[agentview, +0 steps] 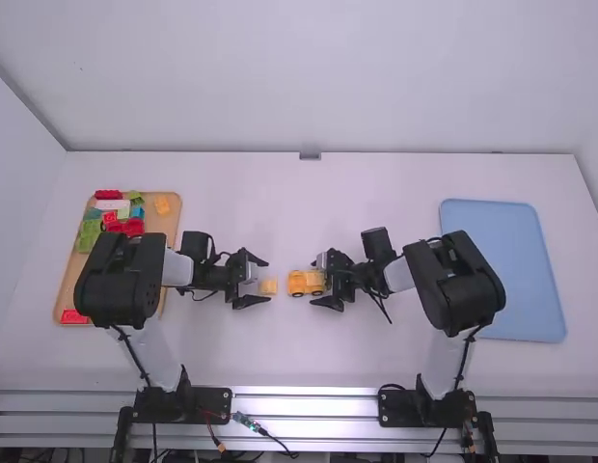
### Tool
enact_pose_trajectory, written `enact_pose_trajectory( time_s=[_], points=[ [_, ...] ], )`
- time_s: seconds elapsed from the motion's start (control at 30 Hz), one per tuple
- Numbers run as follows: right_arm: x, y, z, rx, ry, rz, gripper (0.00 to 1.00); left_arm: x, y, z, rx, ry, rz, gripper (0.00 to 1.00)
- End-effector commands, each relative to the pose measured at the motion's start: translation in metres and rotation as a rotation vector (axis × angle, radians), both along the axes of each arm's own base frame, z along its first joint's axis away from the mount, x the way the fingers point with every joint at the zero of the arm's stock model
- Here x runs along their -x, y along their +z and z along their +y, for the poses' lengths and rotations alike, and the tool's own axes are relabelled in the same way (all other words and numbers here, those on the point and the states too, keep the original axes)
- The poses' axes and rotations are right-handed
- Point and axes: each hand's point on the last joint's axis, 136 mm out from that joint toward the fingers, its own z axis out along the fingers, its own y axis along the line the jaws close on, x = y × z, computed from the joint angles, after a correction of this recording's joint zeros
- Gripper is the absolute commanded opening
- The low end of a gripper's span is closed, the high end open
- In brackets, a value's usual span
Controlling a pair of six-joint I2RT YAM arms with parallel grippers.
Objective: Assemble lego blocks to make yellow taxi
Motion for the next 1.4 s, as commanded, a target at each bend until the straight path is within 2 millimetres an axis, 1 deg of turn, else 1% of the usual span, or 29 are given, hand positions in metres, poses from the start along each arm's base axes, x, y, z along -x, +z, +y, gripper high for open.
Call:
enact_pose_trajectory(
  time_s=[0.0,0.2,0.3,0.37,0.43,0.47,0.53,0.6,0.67,0.7,0.77,0.97,1.03,1.07,1.1,1.13,1.17,1.2,1.23,1.27,1.33,1.37],
  points=[
    [-0.003,0.001,0.002,-0.012,0.000,0.013,0.99,0.009,-0.005,-0.004,0.009,-0.019,0.007,0.81],
    [-0.004,0.001,0.002,-0.013,-0.001,0.010,0.99,0.010,-0.013,-0.001,-0.026,0.008,0.037,0.79],
    [-0.004,0.001,0.002,-0.013,-0.002,0.010,0.99,0.009,-0.016,-0.002,-0.046,0.017,0.060,0.77],
    [-0.003,0.001,0.003,-0.013,0.001,0.010,0.99,0.009,-0.018,-0.005,-0.069,0.012,0.065,0.74],
    [-0.004,0.001,0.002,-0.014,-0.001,0.011,0.99,0.007,-0.020,-0.008,-0.082,0.015,0.081,0.74],
    [-0.004,0.001,0.002,-0.014,-0.002,0.012,0.99,0.006,-0.021,-0.011,-0.096,0.012,0.084,0.72],
    [-0.003,0.001,0.003,-0.013,-0.001,0.016,0.99,0.004,-0.024,-0.016,-0.129,0.008,0.088,0.64],
    [-0.004,0.001,0.001,-0.013,-0.009,0.021,0.99,0.004,-0.024,-0.017,-0.133,0.003,0.086,0.60],
    [-0.006,0.001,0.000,-0.014,-0.014,0.020,0.99,0.003,-0.024,-0.016,-0.133,0.009,0.081,0.60],
    [-0.006,0.001,0.000,-0.013,-0.014,0.020,0.99,0.002,-0.024,-0.013,-0.132,0.016,0.086,0.63],
    [-0.005,0.001,-0.001,-0.012,-0.014,0.023,0.99,0.001,-0.024,-0.009,-0.131,0.030,0.092,0.64],
    [-0.005,0.001,0.000,-0.012,-0.013,0.019,0.99,0.002,-0.015,-0.010,-0.063,0.022,0.086,0.63],
    [-0.006,0.001,0.000,-0.013,-0.012,0.018,0.99,0.002,-0.015,-0.010,-0.065,0.022,0.085,0.58],
    [-0.006,0.001,0.000,-0.013,-0.013,0.017,0.99,0.002,-0.015,-0.010,-0.066,0.021,0.083,0.58],
    [-0.005,0.001,0.001,-0.014,-0.011,0.018,0.99,0.004,-0.016,-0.011,-0.066,0.016,0.086,0.53],
    [-0.006,0.001,0.000,-0.014,-0.012,0.018,0.99,0.004,-0.016,-0.012,-0.067,0.015,0.089,0.50],
    [-0.006,0.001,0.000,-0.014,-0.013,0.018,0.99,0.004,-0.016,-0.012,-0.068,0.015,0.090,0.50],
    [-0.006,0.001,0.000,-0.013,-0.014,0.018,0.99,0.004,-0.016,-0.011,-0.069,0.016,0.093,0.46],
    [-0.006,0.001,0.001,-0.013,-0.011,0.018,0.99,0.004,-0.016,-0.011,-0.069,0.016,0.093,0.38],
    [-0.006,0.001,0.000,-0.013,-0.012,0.017,0.99,0.005,-0.016,-0.011,-0.069,0.016,0.093,0.34],
    [-0.006,0.001,0.000,-0.013,-0.012,0.015,0.99,0.005,-0.017,-0.011,-0.069,0.017,0.095,0.33],
    [-0.006,0.001,0.000,-0.013,-0.010,0.015,0.99,0.005,-0.017,-0.011,-0.069,0.016,0.094,0.31]
  ],
)
